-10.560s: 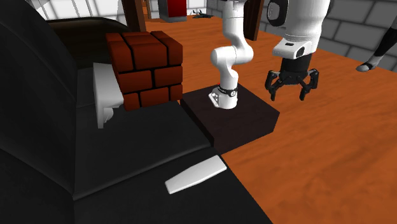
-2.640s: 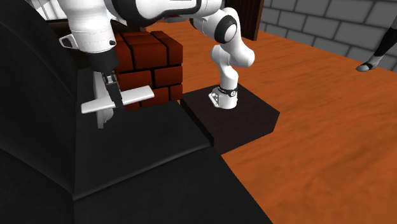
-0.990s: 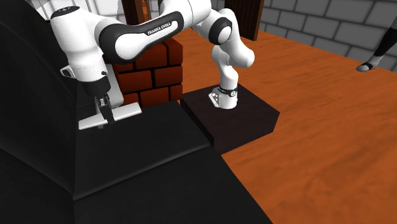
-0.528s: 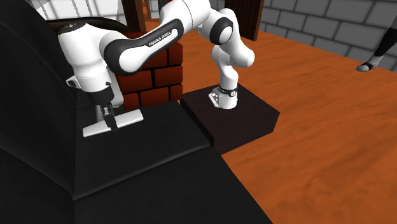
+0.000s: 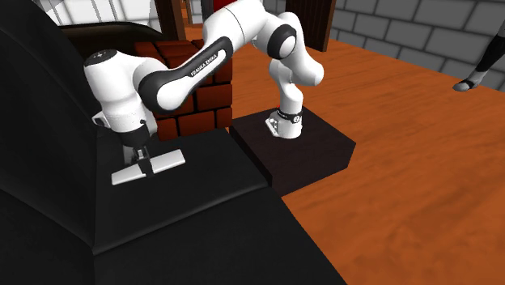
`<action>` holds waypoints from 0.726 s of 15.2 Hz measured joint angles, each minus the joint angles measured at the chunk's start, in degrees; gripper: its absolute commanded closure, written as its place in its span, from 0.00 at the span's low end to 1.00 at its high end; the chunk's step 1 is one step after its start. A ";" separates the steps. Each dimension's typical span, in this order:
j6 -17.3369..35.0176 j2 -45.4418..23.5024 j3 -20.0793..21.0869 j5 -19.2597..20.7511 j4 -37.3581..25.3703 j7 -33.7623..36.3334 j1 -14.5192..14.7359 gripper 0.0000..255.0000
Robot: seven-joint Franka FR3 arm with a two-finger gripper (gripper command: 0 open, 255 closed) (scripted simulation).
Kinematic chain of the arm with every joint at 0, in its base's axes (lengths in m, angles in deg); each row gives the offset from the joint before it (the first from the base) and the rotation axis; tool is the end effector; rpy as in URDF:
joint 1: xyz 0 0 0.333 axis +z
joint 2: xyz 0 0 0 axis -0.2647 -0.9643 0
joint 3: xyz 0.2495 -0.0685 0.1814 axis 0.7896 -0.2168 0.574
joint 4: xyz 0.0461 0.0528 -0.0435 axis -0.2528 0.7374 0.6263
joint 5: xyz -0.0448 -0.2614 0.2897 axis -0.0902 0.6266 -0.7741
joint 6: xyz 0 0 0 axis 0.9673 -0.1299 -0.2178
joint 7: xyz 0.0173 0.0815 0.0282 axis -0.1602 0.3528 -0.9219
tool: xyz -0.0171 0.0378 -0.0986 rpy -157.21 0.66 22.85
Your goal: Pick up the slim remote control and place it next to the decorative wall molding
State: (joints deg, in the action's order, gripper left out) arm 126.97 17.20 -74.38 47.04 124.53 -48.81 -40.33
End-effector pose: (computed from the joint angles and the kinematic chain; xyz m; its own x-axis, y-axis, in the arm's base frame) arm 0.2102 -0.6932 0.3737 0.0142 -0.9998 -0.0154 -0.9997 -0.0145 0.0214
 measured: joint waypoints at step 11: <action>3.52 -1.42 0.41 -0.61 2.16 -0.34 0.04 1.00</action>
State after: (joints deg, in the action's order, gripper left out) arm 130.49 15.78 -73.97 46.43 126.69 -49.16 -40.29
